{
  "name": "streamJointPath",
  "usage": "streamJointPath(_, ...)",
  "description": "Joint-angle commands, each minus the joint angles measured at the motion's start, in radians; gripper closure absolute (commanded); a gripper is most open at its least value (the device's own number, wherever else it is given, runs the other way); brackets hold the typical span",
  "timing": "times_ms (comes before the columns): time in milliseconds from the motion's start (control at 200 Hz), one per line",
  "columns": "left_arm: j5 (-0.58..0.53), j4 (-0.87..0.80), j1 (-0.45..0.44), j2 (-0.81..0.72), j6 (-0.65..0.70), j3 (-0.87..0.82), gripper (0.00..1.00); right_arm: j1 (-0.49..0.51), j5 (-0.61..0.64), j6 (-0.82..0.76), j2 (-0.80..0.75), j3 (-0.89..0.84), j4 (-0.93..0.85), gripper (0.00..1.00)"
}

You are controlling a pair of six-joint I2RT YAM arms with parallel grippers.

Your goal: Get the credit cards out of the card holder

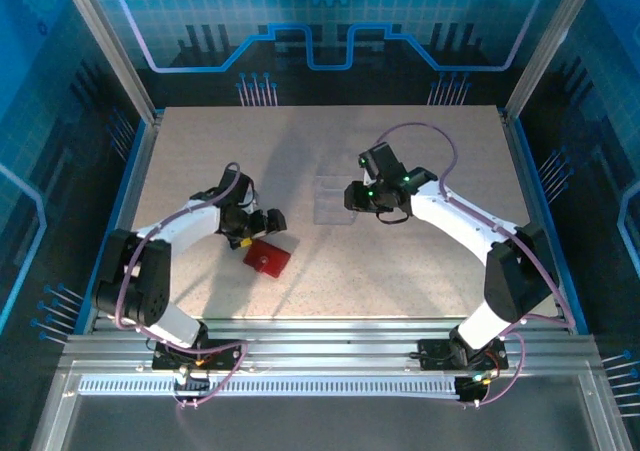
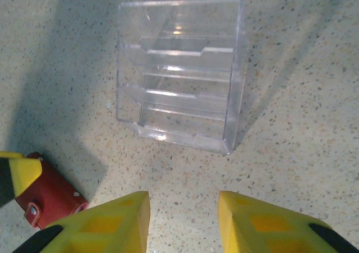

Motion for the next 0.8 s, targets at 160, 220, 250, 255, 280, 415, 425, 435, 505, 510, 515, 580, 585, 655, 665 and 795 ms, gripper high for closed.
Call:
streamJointPath(160,0.062,-0.024,-0.073,-0.159,-0.132,-0.133,0.03,0.102,-0.03,0.028,-0.047,-0.05,-0.034,0.63)
streamJointPath(220,0.086,-0.011,-0.088,-0.189,-0.157,-0.162,0.03,0.123,-0.038,0.039,-0.056,-0.067,-0.032,0.63)
streamJointPath(250,0.091,-0.009,-0.099,-0.201,-0.17,-0.172,0.03,0.134,-0.04,0.047,-0.06,-0.078,-0.029,0.63)
streamJointPath(255,0.092,-0.009,-0.101,-0.202,-0.172,-0.173,0.03,0.136,-0.041,0.048,-0.062,-0.08,-0.029,0.63)
streamJointPath(280,0.096,-0.008,-0.111,-0.211,-0.18,-0.181,0.03,0.145,-0.044,0.054,-0.066,-0.089,-0.025,0.63)
streamJointPath(415,0.117,0.005,-0.174,-0.238,-0.226,-0.211,0.03,0.187,-0.041,0.087,-0.088,-0.132,-0.019,0.63)
streamJointPath(425,0.12,0.008,-0.179,-0.241,-0.23,-0.213,0.03,0.189,-0.04,0.088,-0.091,-0.136,-0.018,0.63)
streamJointPath(435,0.122,0.01,-0.184,-0.242,-0.234,-0.215,0.03,0.19,-0.04,0.092,-0.093,-0.14,-0.017,0.63)
streamJointPath(505,0.146,0.037,-0.224,-0.249,-0.267,-0.226,0.03,0.198,-0.049,0.115,-0.109,-0.174,0.004,0.63)
streamJointPath(510,0.148,0.039,-0.225,-0.25,-0.268,-0.227,0.03,0.198,-0.051,0.116,-0.111,-0.177,0.005,0.63)
streamJointPath(515,0.151,0.043,-0.228,-0.251,-0.27,-0.228,0.03,0.197,-0.052,0.118,-0.111,-0.179,0.006,0.63)
streamJointPath(580,0.179,0.073,-0.261,-0.249,-0.301,-0.234,0.03,0.197,-0.074,0.146,-0.127,-0.212,0.025,0.63)
streamJointPath(585,0.181,0.075,-0.263,-0.249,-0.304,-0.234,0.03,0.197,-0.075,0.147,-0.129,-0.214,0.026,0.63)
streamJointPath(655,0.203,0.097,-0.297,-0.246,-0.324,-0.23,0.03,0.197,-0.098,0.18,-0.147,-0.248,0.05,0.63)
streamJointPath(665,0.205,0.099,-0.3,-0.246,-0.325,-0.23,0.03,0.197,-0.101,0.183,-0.15,-0.254,0.055,0.63)
streamJointPath(795,0.143,0.053,-0.318,-0.314,-0.329,-0.198,0.04,0.204,-0.162,0.237,-0.175,-0.327,0.14,0.63)
